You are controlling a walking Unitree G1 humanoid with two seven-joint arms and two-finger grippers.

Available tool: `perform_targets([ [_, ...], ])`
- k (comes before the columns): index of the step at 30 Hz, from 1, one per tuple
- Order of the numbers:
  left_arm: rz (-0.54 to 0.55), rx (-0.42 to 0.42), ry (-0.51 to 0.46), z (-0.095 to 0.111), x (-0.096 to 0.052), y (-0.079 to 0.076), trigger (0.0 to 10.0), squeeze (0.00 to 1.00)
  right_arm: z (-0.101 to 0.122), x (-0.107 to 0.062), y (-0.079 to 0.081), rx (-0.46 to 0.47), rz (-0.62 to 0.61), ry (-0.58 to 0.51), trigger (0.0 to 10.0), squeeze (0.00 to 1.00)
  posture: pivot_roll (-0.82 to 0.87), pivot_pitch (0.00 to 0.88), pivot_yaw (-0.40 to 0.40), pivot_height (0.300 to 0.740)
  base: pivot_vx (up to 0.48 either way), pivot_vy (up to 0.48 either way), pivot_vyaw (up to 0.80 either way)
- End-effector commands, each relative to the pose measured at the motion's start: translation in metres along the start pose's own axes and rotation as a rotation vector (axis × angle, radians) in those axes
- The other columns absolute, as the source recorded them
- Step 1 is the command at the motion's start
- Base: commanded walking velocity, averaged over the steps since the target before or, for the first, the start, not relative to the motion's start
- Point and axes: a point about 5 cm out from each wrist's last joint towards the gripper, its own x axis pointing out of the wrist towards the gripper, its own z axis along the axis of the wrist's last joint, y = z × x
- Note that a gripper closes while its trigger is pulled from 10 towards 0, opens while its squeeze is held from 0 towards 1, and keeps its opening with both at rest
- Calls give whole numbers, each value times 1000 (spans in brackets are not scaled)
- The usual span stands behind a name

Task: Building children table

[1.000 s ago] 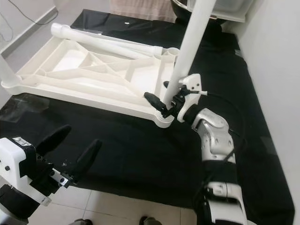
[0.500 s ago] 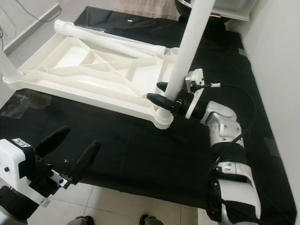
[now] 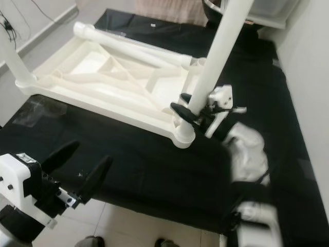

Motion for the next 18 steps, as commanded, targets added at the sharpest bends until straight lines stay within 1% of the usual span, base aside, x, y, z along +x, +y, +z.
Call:
perform_targets([
  [1, -3, 2, 23, -2, -2, 1, 10000, 0, -34, -32, -18, -190, -219, 272, 0, 0, 194, 216, -96, 740, 0, 0, 0],
  [2, -3, 3, 24, -2, -2, 1, 10000, 0, -33, -39, 0, -162, -161, 264, 0, 0, 181, 214, -83, 740, 0, 0, 0],
  [3, -3, 2, 26, -2, -2, 1, 10000, 0, -33, -43, 14, -136, -122, 255, 0, 0, 177, 212, -79, 740, 0, 0, 0],
  [4, -5, -2, 28, -2, -2, 1, 10000, 0, -33, -41, 20, -144, -105, 243, 0, 0, 174, 208, -74, 740, 0, 0, 0],
  [5, -5, -2, 28, -2, -2, 1, 10000, 0, -33, -41, 20, -144, -105, 243, 0, 0, 174, 208, -74, 740, 0, 0, 0],
  [6, -8, -6, 31, -3, -1, 0, 10000, 0, -31, -34, 25, -153, -89, 219, 0, 0, 174, 205, -74, 740, 0, 0, 0],
  [7, -8, -6, 31, -3, -1, 0, 10000, 0, -31, -34, 25, -153, -89, 219, 0, 0, 174, 205, -74, 740, 0, 0, 0],
  [9, -13, -8, 29, -3, -1, 0, 10000, 0, -26, -19, 26, -151, -90, 188, 0, 0, 178, 201, -78, 740, 0, 0, 0],
  [11, -9, -1, 27, -2, -1, 1, 10000, 0, -21, -11, 28, -125, -81, 172, 0, 0, 179, 202, -79, 740, 0, 0, 0],
  [15, -6, 5, 27, -1, -1, 2, 10000, 0, -20, -9, 29, -113, -73, 172, 0, 0, 179, 202, -79, 740, 0, 0, 0],
  [16, -7, 6, 28, -1, -1, 2, 10000, 0, -18, -9, 31, -79, -55, 162, 10000, 1000, 179, 204, -78, 740, 0, 0, 0],
  [17, -8, 7, 28, -1, -1, 2, 10000, 0, -15, -7, 32, -36, -36, 145, 10000, 1000, 181, 206, -77, 740, 0, 0, 0],
  [18, -8, 7, 28, -1, -1, 2, 10000, 0, -15, -7, 32, -36, -36, 145, 10000, 1000, 181, 206, -77, 740, 0, 0, 0],
])
